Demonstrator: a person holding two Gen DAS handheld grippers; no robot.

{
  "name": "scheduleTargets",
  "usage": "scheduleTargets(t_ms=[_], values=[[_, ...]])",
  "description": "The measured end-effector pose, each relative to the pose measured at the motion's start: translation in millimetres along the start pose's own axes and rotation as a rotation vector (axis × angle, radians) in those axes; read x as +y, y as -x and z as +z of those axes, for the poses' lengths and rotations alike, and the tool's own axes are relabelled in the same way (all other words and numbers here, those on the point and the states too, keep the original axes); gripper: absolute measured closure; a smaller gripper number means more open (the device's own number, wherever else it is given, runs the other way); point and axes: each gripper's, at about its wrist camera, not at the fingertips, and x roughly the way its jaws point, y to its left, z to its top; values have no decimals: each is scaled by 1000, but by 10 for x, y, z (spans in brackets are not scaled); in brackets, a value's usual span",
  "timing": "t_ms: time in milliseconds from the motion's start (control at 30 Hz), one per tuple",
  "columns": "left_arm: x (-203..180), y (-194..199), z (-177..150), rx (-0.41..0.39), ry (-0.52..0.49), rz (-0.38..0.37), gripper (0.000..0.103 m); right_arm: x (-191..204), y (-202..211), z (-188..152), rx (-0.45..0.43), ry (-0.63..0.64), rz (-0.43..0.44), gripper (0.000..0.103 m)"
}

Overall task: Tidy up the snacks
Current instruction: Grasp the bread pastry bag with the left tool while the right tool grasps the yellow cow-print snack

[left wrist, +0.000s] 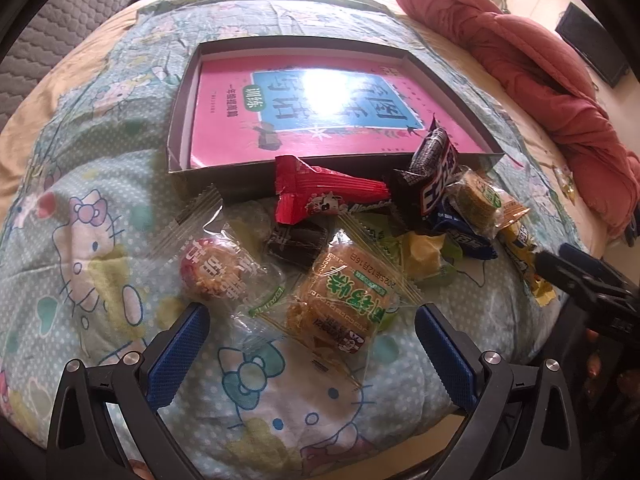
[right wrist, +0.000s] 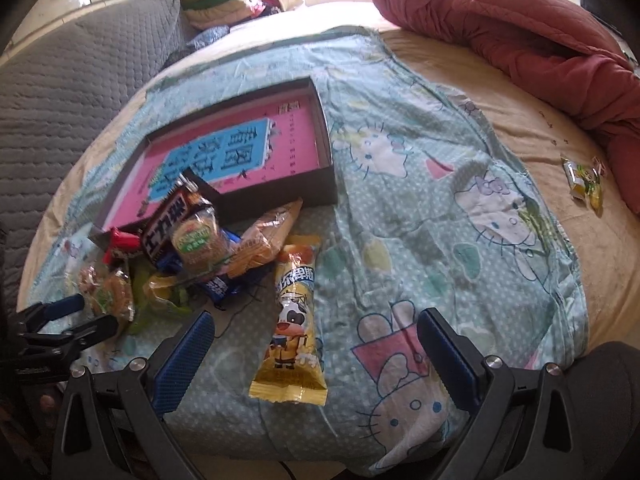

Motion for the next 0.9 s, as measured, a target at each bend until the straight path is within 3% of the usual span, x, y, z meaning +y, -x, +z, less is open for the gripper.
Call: scheduleTargets(t_ms=[133,233,333,600,700,900], values=[[-12,3,1,-7,-23,-1,1,43,-113,23,23,33,-6,1],[-13,-23,13,-1,-35,0,1,83,-172,36,36,58,-4,9],[-6,-48,16,5,-42,12,9,105,-237,36,59,72,1,14],[30,-80,15,9,-24,-10,12,143,-323,39,77,89,18,26],[35,-108,12,16,-22,-8,20,118,-346,52,81,80,16,35],[41,-113,12,15,-15,-22,24,126,-363,95,70,116,-9,60]])
